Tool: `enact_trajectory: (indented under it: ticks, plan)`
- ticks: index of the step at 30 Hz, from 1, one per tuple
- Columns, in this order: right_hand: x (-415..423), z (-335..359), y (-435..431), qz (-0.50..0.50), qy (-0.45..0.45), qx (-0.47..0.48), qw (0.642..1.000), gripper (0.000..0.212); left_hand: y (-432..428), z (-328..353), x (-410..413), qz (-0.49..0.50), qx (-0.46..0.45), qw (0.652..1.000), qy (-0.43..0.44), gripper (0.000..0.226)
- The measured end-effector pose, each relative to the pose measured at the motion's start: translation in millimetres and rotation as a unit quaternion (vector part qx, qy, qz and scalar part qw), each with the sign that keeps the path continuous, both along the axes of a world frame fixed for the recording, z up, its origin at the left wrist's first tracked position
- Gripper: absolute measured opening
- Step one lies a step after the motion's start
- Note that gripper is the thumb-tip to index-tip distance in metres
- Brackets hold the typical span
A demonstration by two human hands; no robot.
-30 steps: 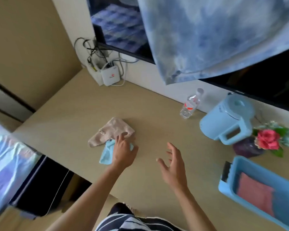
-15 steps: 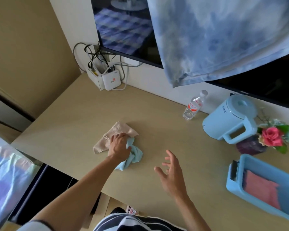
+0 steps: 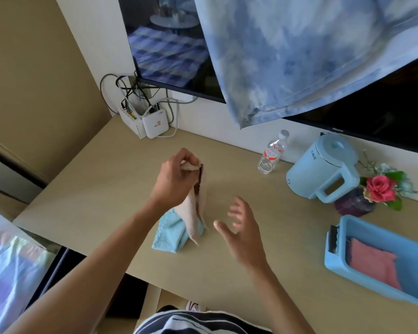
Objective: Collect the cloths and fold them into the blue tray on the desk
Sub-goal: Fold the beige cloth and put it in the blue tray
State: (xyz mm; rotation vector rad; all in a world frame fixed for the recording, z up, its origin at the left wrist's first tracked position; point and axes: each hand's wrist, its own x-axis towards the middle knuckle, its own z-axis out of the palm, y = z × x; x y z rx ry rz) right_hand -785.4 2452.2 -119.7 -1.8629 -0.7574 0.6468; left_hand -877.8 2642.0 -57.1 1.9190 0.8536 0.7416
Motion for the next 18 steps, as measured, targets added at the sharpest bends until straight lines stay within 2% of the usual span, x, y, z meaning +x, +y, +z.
enact_trajectory:
  ticks: [3,6,11,15,18]
  plan:
    - [4,24,4,0.019,-0.003,0.035,0.999,0.075,-17,28,9,-0.073,-0.009,0.997,-0.028,0.017]
    - [9,41,4,0.019,-0.016,0.056,0.998,0.063,-35,46,19,-0.136,0.005,0.99,-0.035,0.016]
    - [23,55,-5,-0.056,-0.054,0.067,0.995,0.016,-60,59,37,-0.228,0.002,0.973,-0.02,0.015]
    - [38,48,-26,-0.102,-0.055,0.069,0.991,0.025,-67,62,47,-0.269,0.032,0.962,0.018,0.012]
    - [51,37,-43,-0.09,-0.059,0.016,0.994,0.028,-66,63,50,-0.281,0.034,0.959,0.027,0.011]
